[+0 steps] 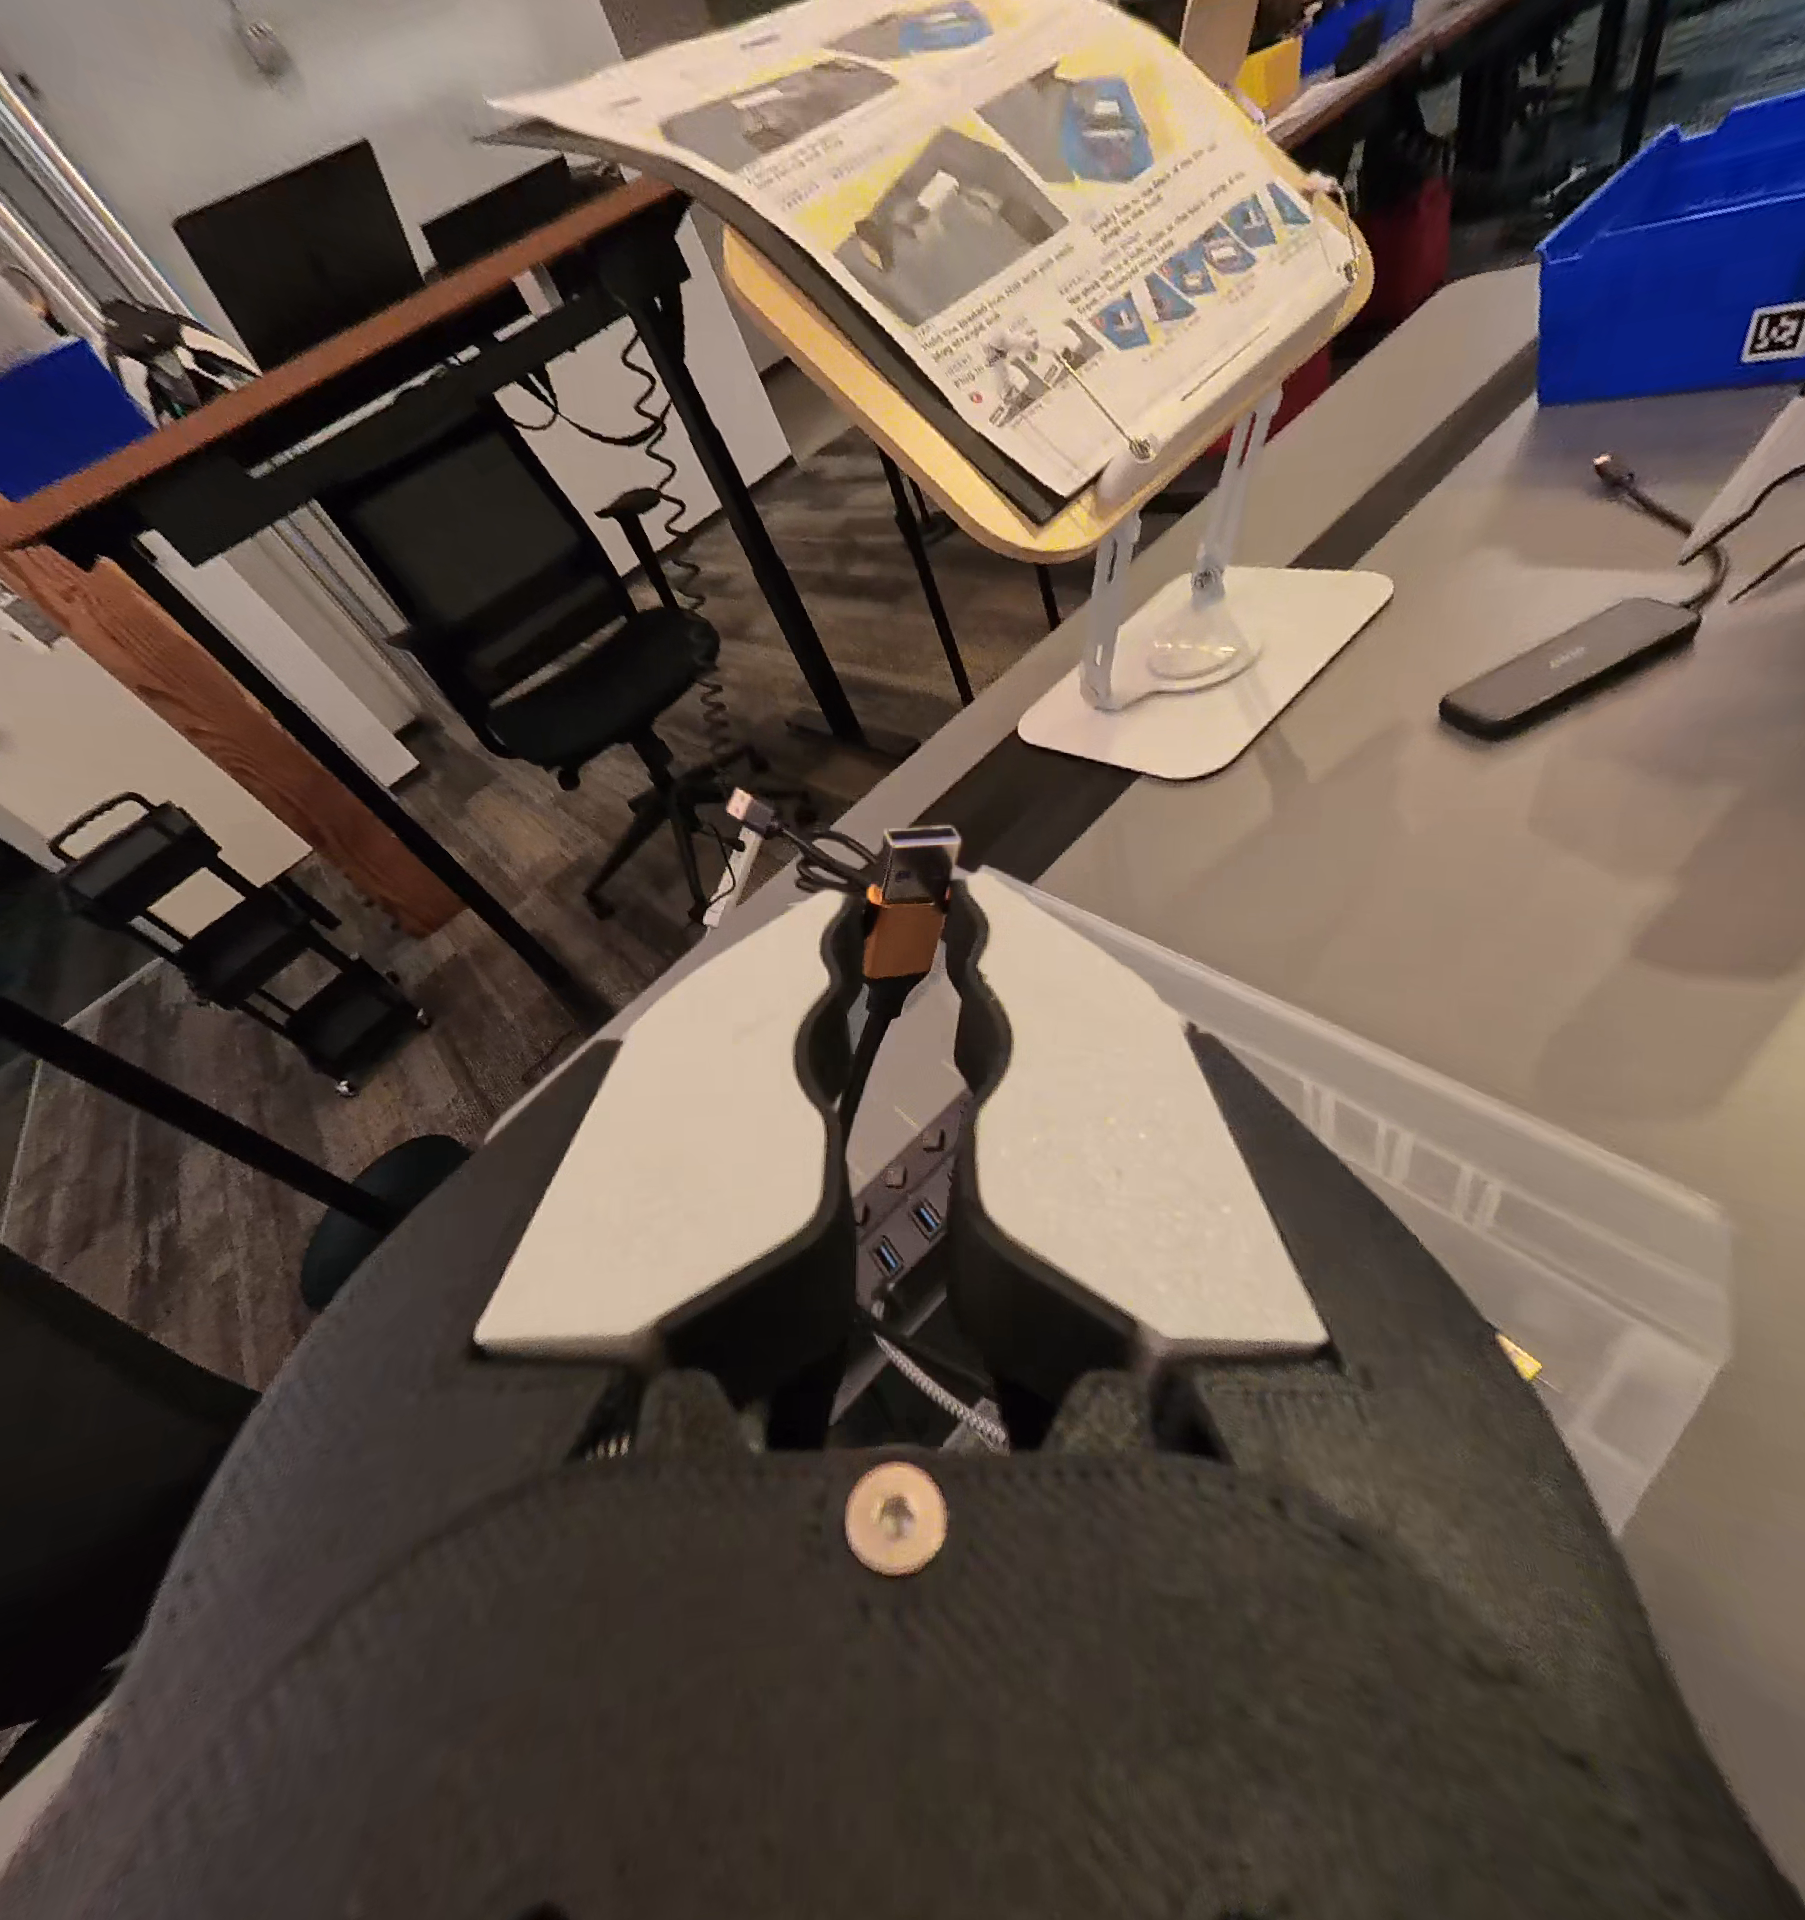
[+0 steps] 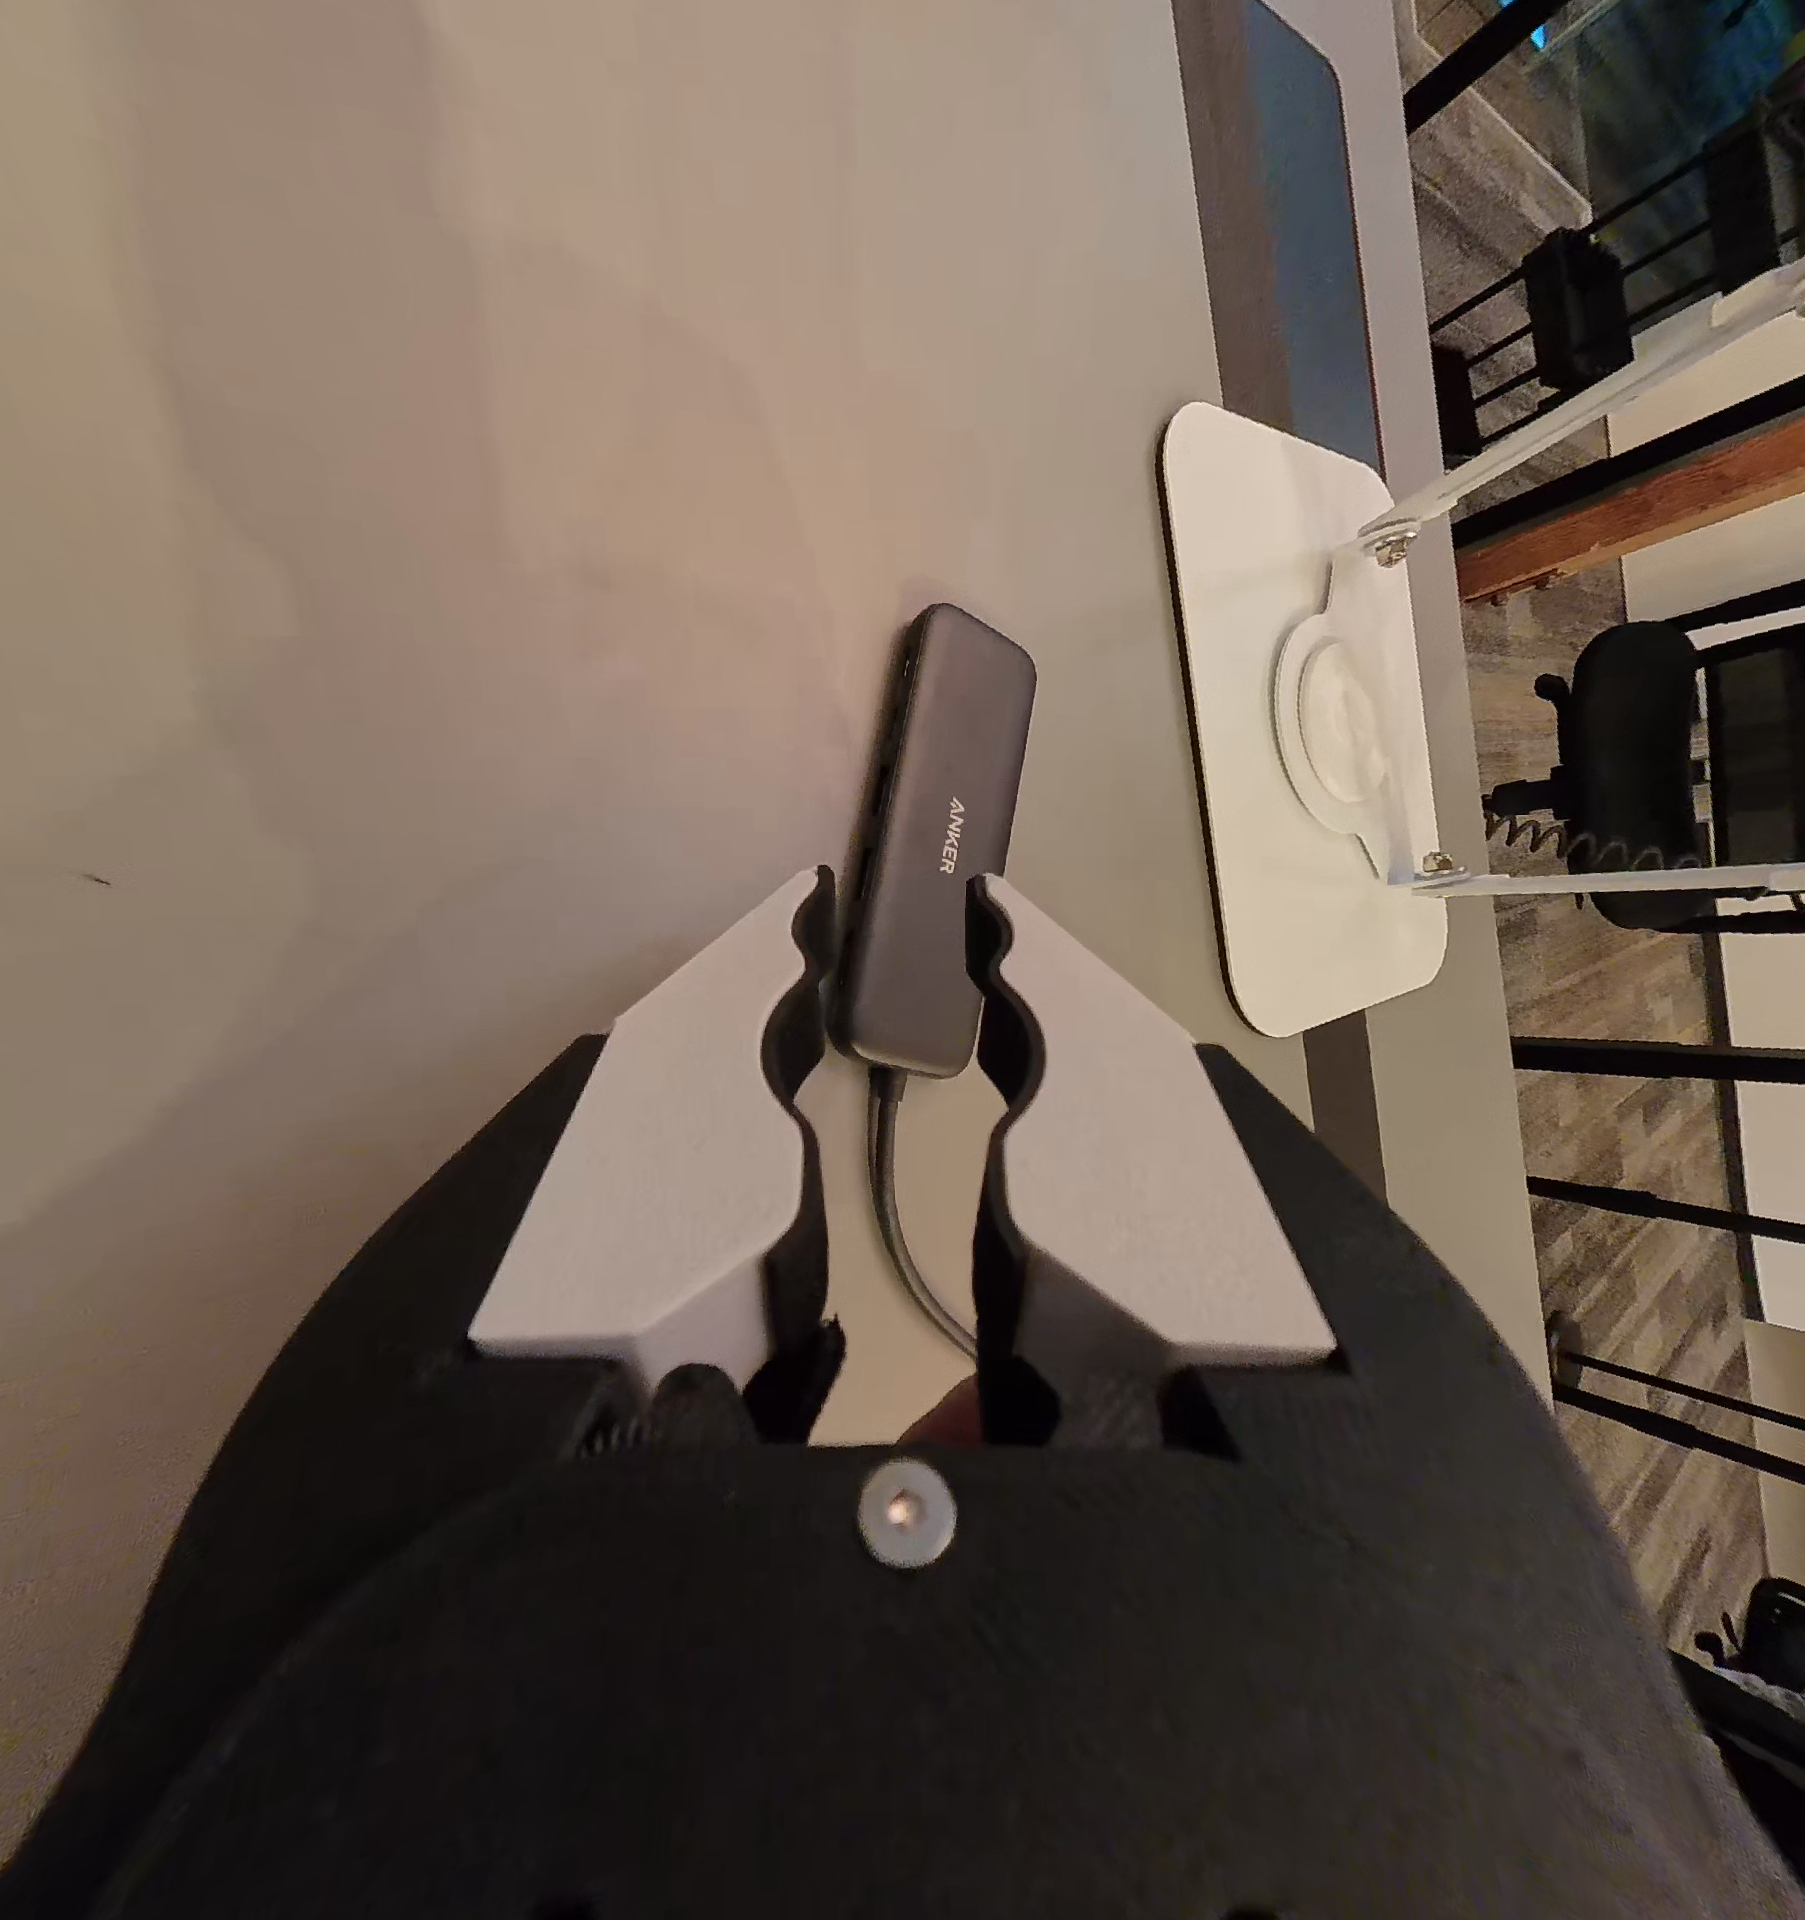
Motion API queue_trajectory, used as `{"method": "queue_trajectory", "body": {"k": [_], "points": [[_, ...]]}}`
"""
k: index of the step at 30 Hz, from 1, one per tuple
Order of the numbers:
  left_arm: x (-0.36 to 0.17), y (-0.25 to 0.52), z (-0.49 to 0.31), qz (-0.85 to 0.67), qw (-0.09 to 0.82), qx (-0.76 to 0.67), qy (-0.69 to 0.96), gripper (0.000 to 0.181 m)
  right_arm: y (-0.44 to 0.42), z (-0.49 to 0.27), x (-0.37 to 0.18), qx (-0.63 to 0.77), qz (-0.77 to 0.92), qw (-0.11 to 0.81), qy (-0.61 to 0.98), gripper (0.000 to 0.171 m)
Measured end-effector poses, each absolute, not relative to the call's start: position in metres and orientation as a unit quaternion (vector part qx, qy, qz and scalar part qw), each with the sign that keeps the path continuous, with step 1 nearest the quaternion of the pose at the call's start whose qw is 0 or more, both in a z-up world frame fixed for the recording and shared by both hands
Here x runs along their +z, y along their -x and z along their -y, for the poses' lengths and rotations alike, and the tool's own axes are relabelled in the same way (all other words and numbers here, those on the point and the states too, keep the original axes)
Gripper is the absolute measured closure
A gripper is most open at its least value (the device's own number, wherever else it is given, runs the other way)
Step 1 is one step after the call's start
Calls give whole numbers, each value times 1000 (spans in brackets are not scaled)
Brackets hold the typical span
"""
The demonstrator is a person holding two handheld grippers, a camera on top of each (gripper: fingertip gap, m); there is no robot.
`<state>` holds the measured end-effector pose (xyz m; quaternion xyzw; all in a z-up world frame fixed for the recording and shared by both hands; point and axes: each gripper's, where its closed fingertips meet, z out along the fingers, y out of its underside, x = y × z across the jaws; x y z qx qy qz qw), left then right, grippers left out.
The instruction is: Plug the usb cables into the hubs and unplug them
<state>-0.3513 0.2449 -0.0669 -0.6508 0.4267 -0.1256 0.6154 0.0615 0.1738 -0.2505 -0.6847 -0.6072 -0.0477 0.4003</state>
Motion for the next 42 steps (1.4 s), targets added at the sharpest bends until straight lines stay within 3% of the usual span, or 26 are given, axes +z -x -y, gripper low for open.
{"method": "queue_trajectory", "body": {"k": [26, 35, 42], "points": [[60, 336, -228, -377, 746, -76, 544, 166, -58, -175, -230, -44, 594, 429, 679, 148], [98, 236, -190, -411, 752, -130, 499, 166, -62, -181, -183, -23, 543, 495, 677, 147], [88, 126, -166, -450, 731, -207, 470, 166, -58, -174, -142, 46, 502, 550, 666, 145]]}}
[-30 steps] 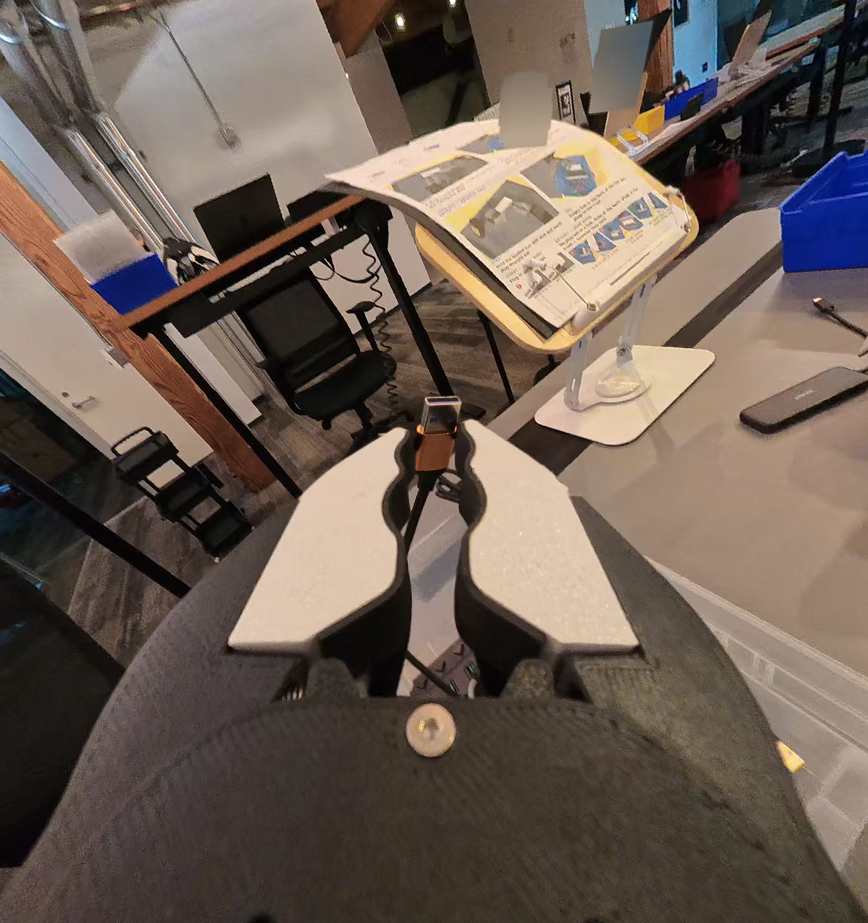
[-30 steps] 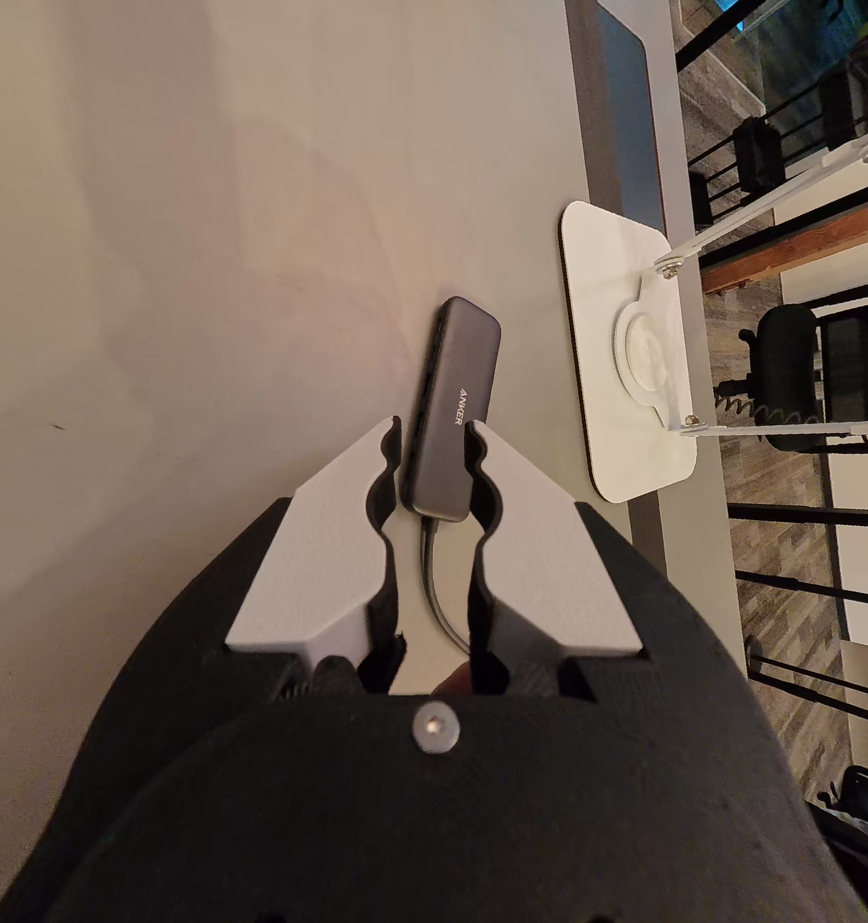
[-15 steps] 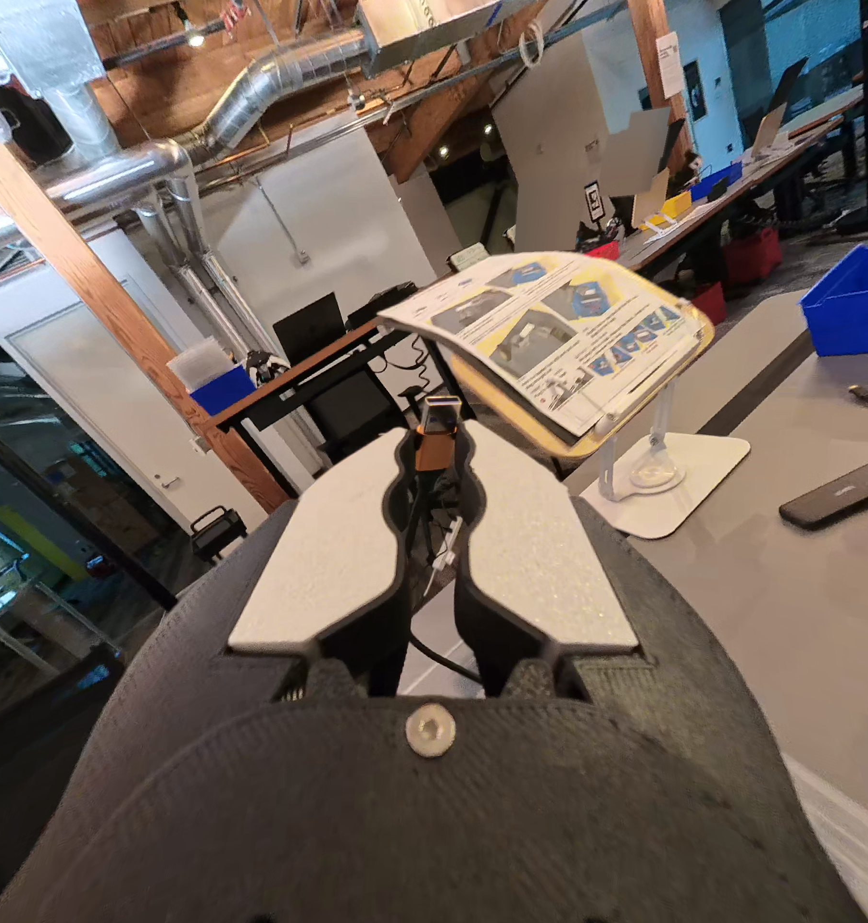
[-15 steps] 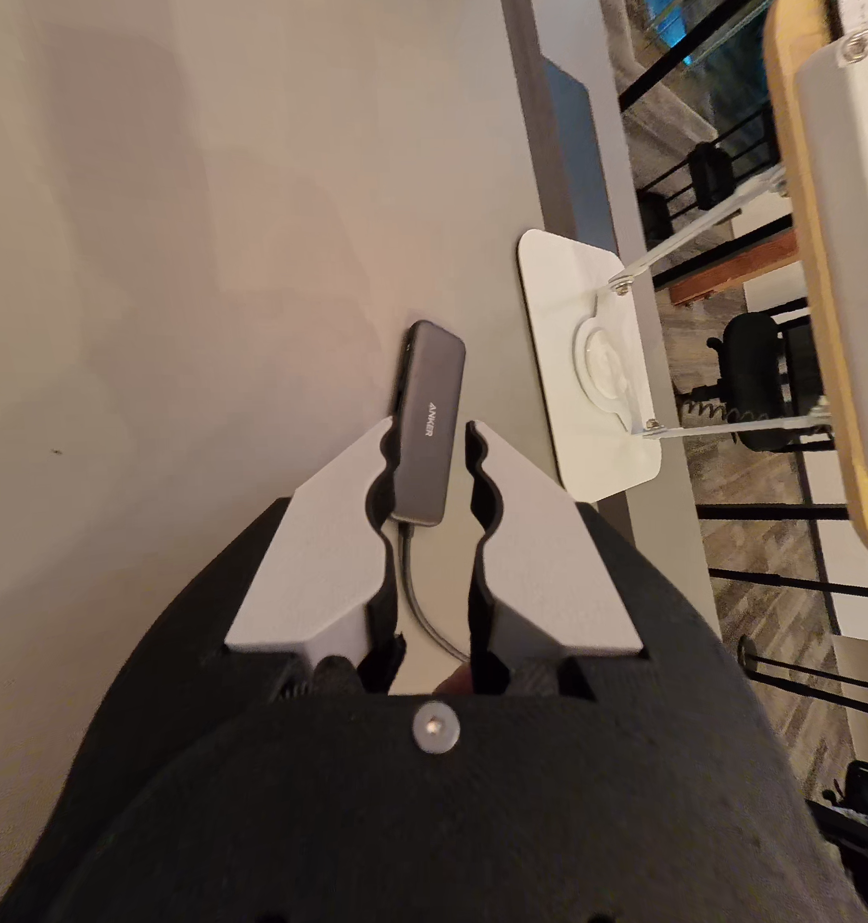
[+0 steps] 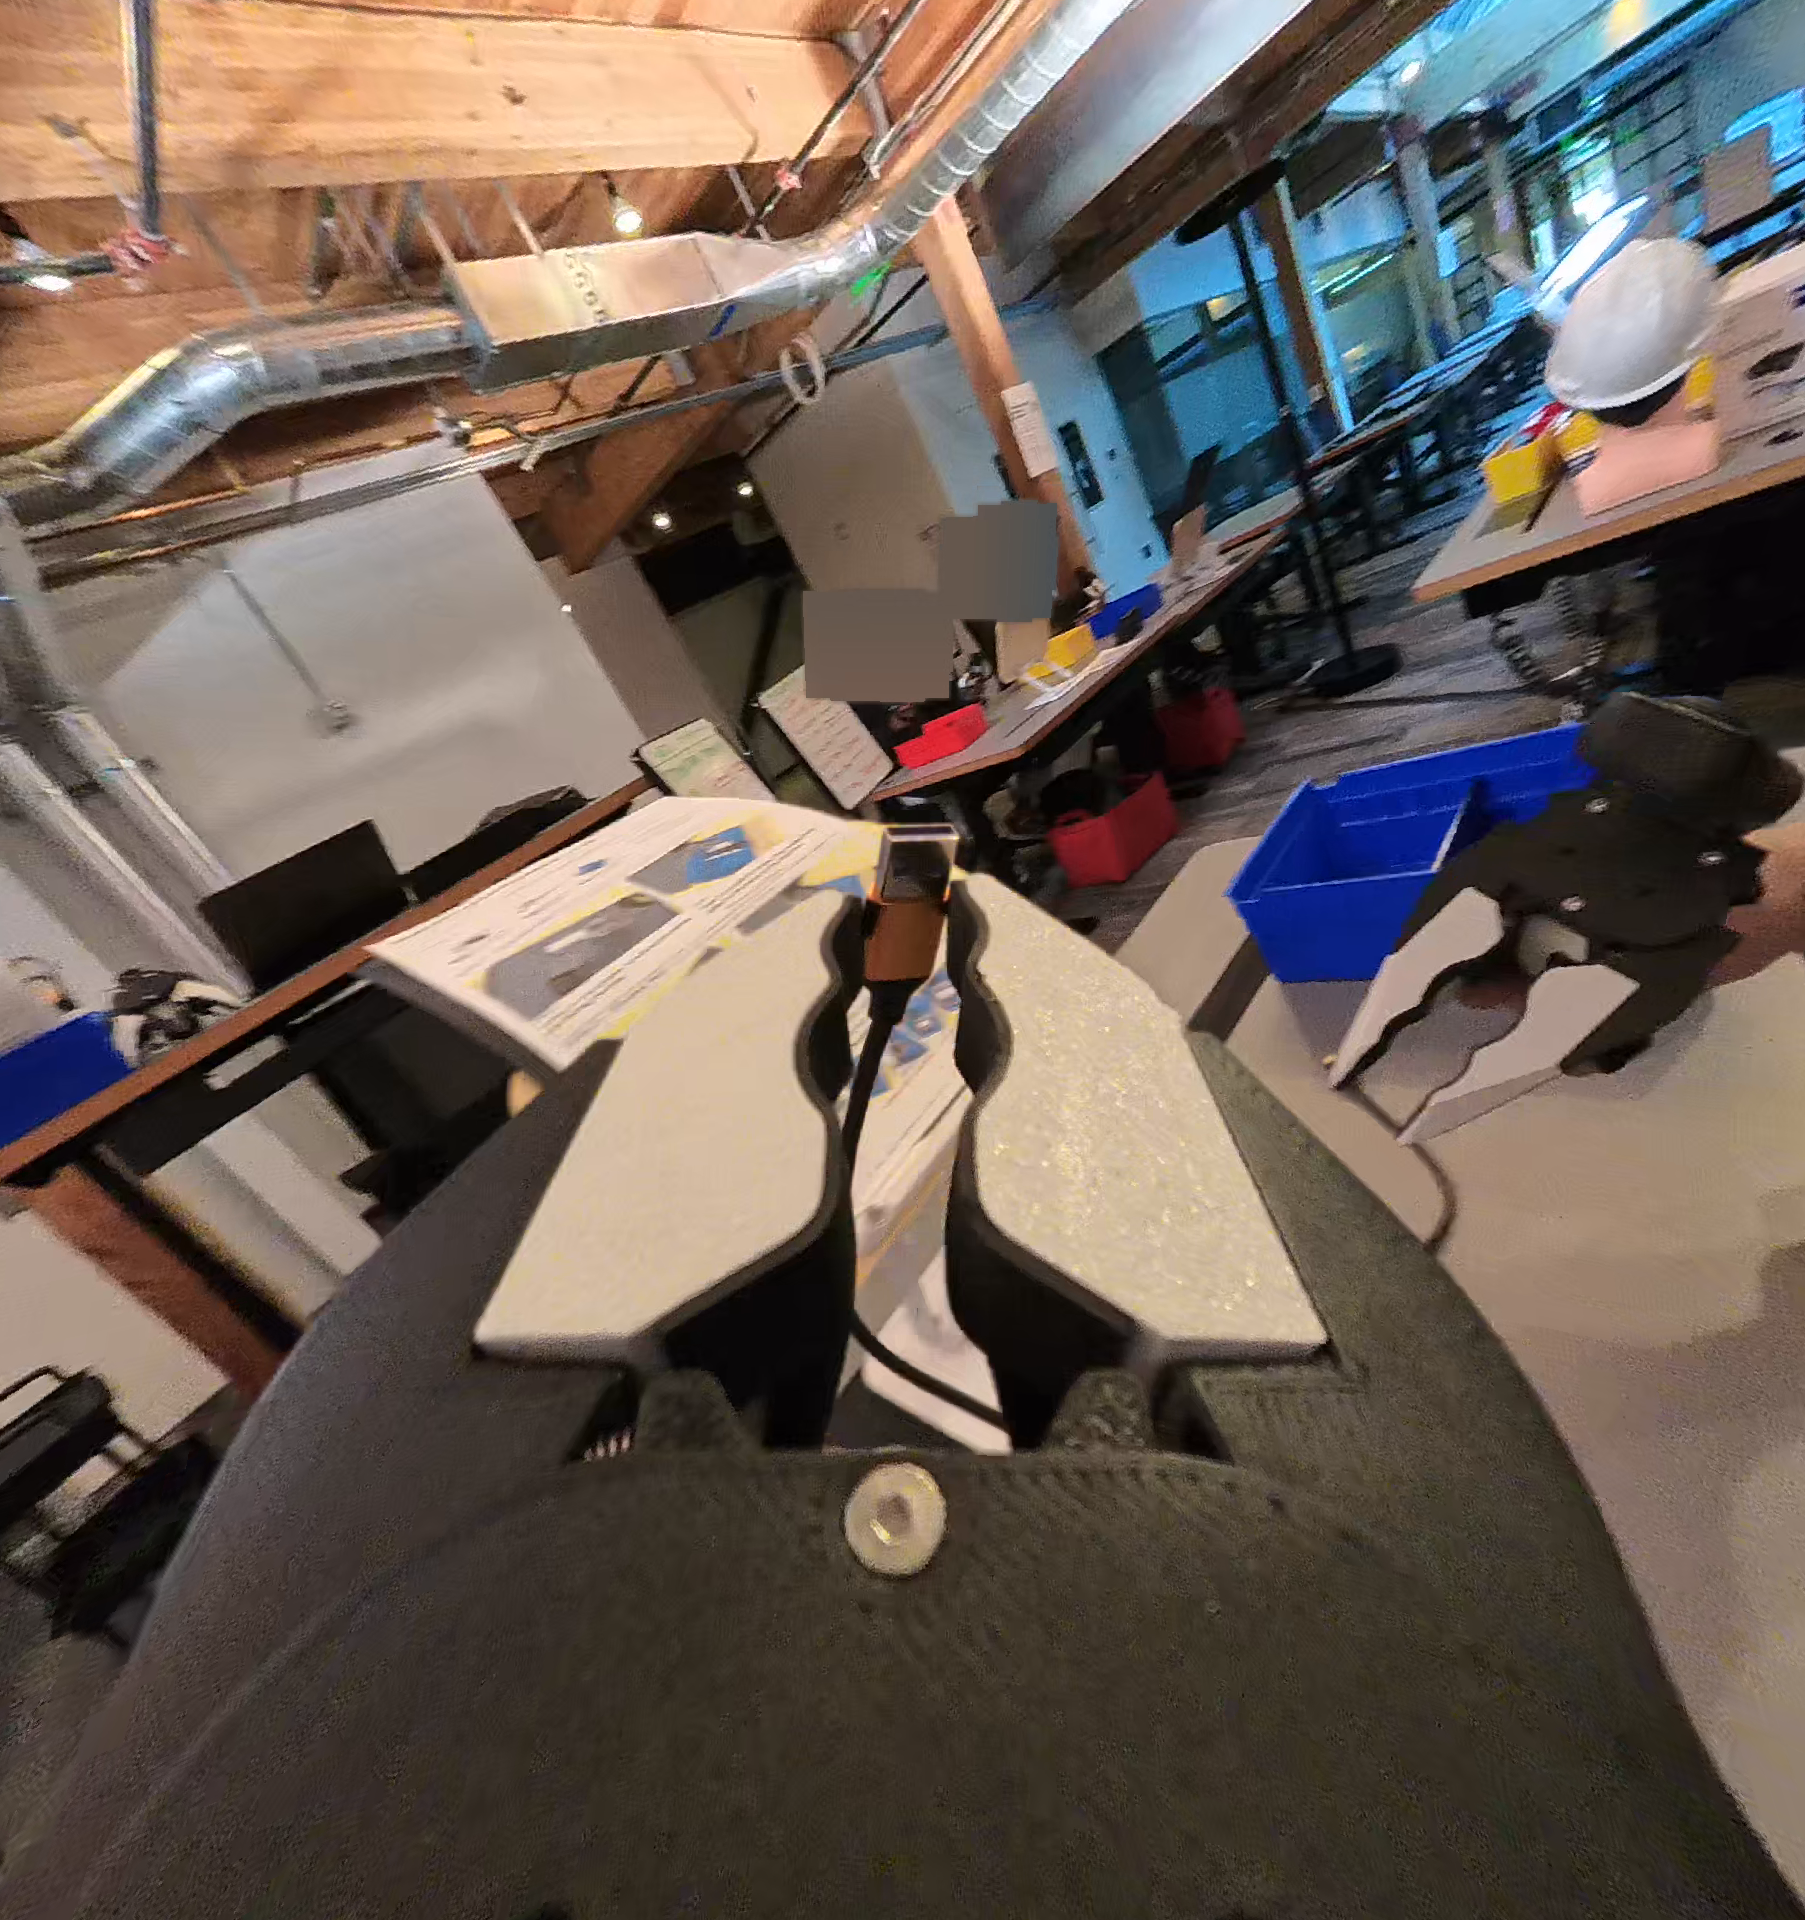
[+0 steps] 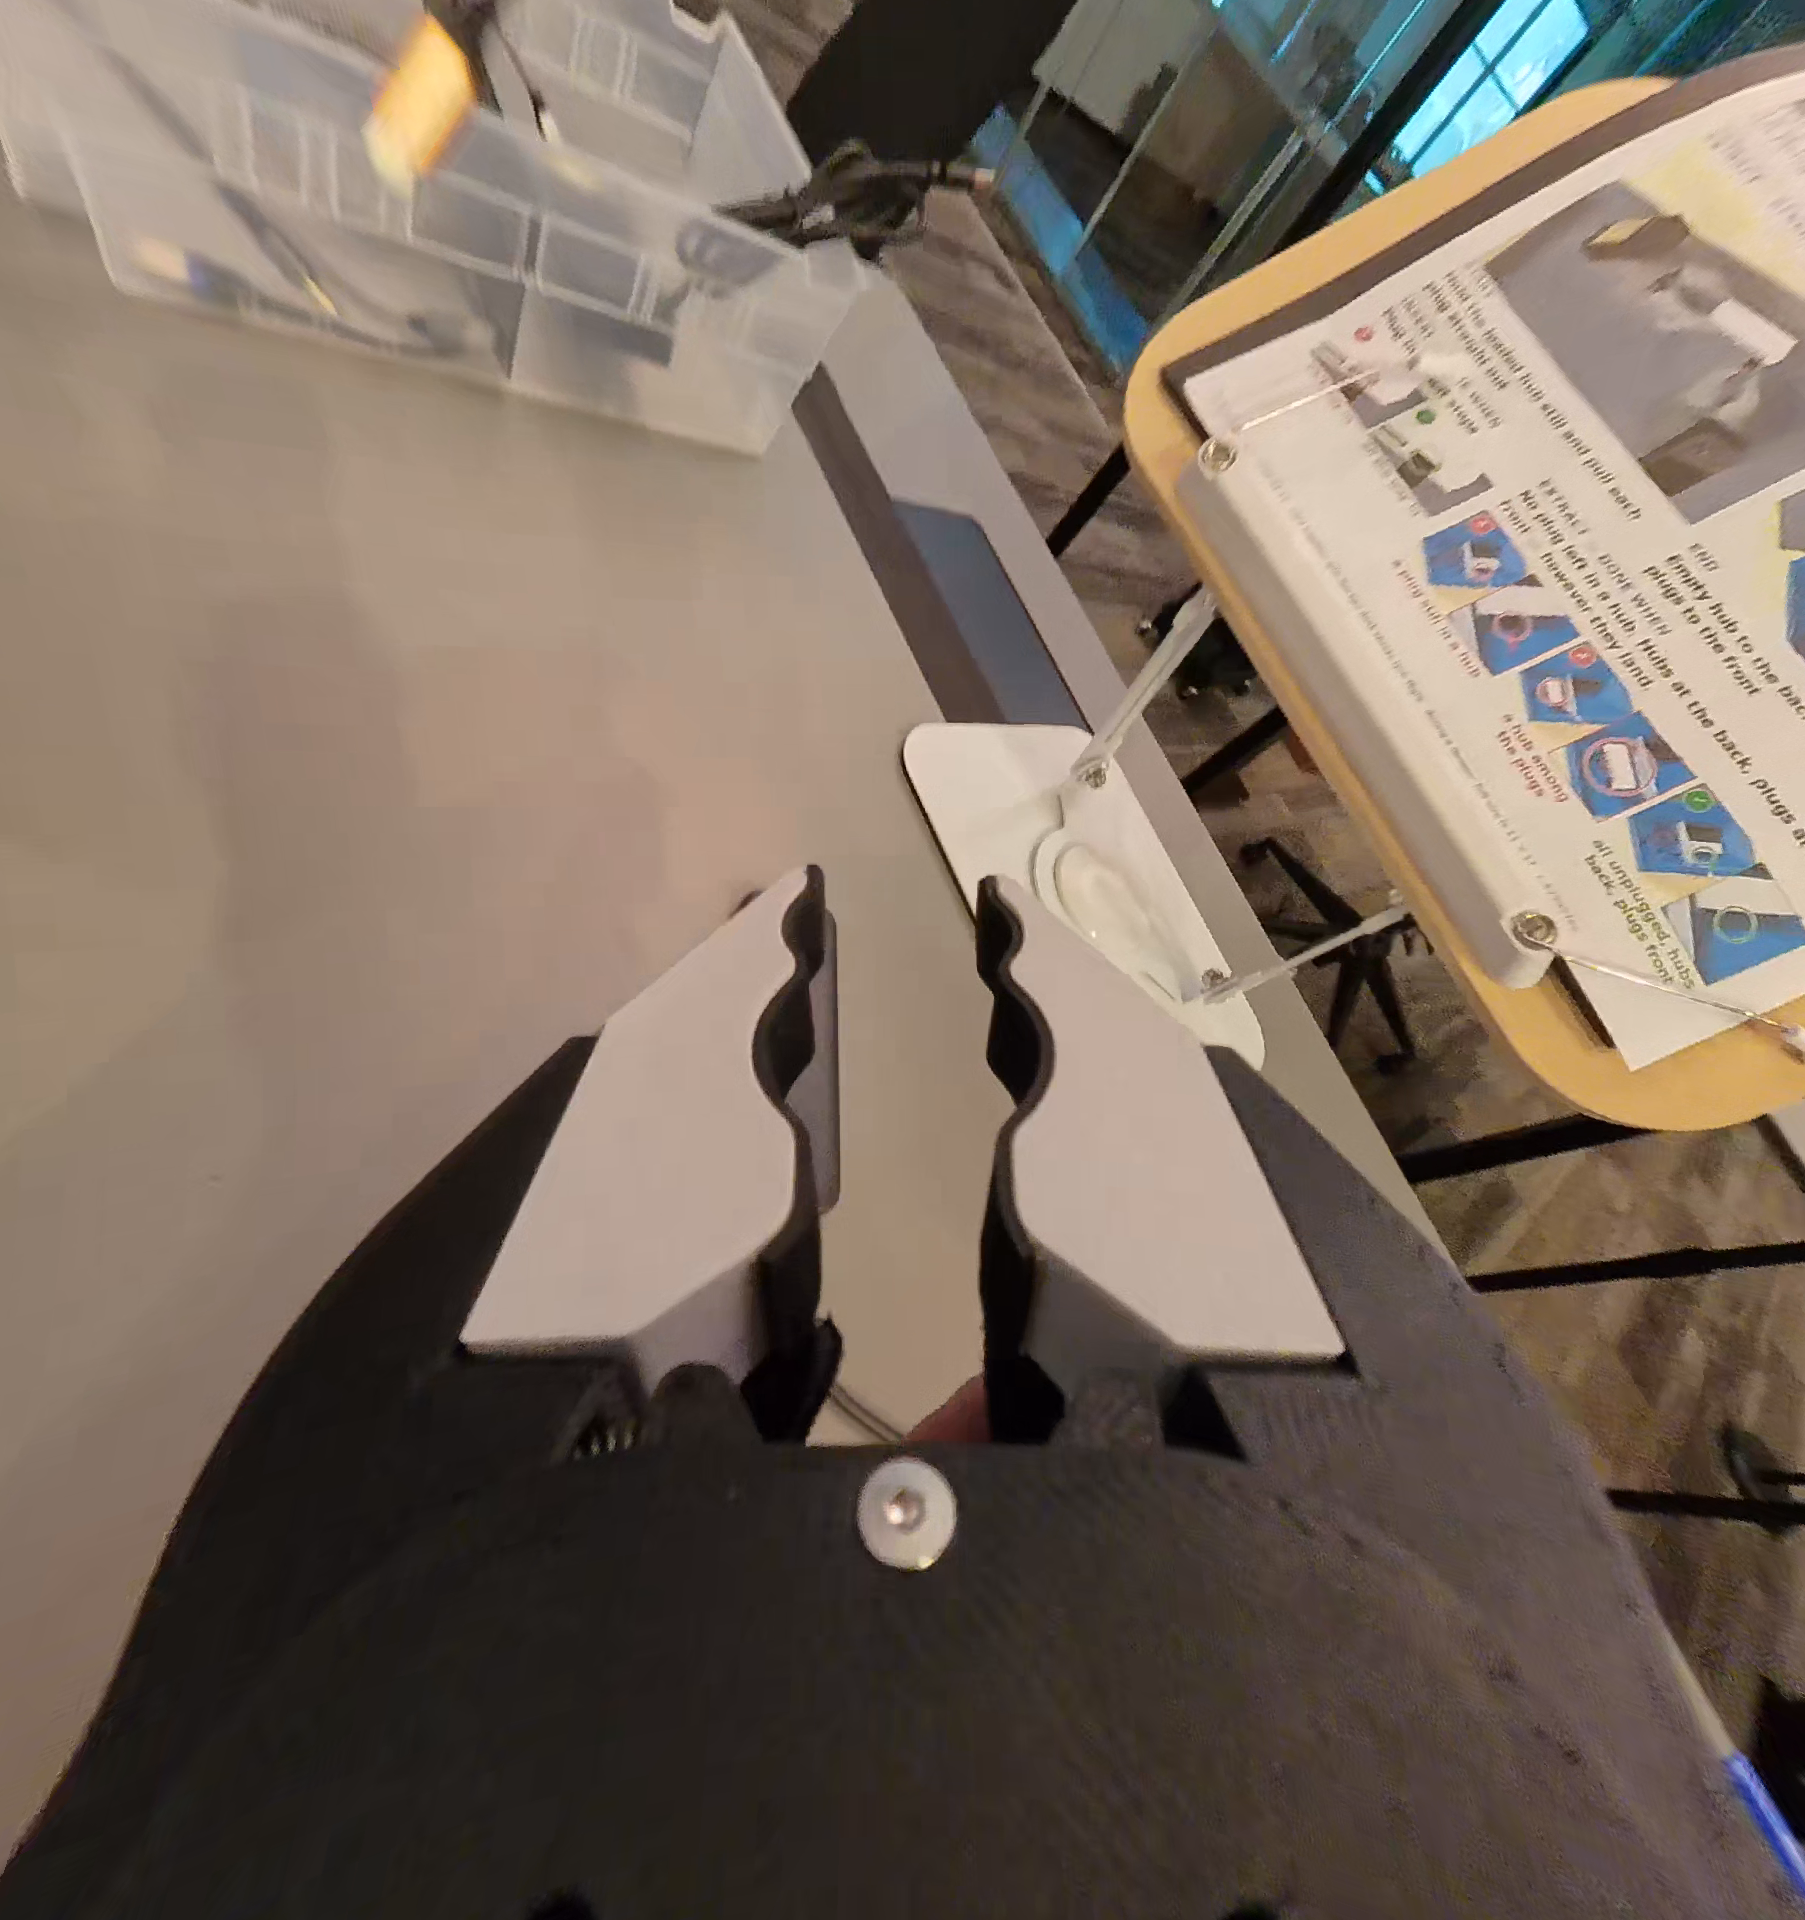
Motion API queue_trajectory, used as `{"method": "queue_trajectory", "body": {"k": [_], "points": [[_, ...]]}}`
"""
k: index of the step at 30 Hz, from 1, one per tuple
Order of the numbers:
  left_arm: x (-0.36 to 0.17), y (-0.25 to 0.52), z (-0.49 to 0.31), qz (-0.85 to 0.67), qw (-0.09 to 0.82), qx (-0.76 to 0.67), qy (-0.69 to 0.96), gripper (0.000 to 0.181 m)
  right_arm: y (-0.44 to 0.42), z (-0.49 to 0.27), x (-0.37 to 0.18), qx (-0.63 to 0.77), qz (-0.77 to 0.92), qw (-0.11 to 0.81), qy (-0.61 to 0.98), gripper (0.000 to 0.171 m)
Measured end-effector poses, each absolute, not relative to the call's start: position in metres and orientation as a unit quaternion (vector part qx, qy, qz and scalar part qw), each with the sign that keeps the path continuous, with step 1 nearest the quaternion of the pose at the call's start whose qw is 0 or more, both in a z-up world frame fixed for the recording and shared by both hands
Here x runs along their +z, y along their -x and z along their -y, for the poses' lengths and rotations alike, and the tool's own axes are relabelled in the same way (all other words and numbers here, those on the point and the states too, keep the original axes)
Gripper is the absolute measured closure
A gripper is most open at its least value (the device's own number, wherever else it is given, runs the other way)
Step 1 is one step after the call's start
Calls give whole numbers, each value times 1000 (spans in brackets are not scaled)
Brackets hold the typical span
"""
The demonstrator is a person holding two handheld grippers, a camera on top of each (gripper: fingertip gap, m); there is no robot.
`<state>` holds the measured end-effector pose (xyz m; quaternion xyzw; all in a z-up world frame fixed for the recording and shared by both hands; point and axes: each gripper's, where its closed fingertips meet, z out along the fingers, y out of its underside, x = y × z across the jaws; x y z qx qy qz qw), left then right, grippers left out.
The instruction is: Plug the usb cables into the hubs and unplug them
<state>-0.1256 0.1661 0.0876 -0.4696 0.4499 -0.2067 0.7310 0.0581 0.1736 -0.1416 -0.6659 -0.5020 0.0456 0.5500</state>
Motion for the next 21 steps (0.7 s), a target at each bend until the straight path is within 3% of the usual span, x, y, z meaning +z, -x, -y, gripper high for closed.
{"method": "queue_trajectory", "body": {"k": [14, 21], "points": [[27, -32, -127, -505, 657, -369, 422, 166, -56, -157, -72, 150, 427, 653, 607, 136], [1, -53, -125, -499, 638, -398, 430, 166, -59, -152, -46, 67, 425, 706, 562, 134]]}}
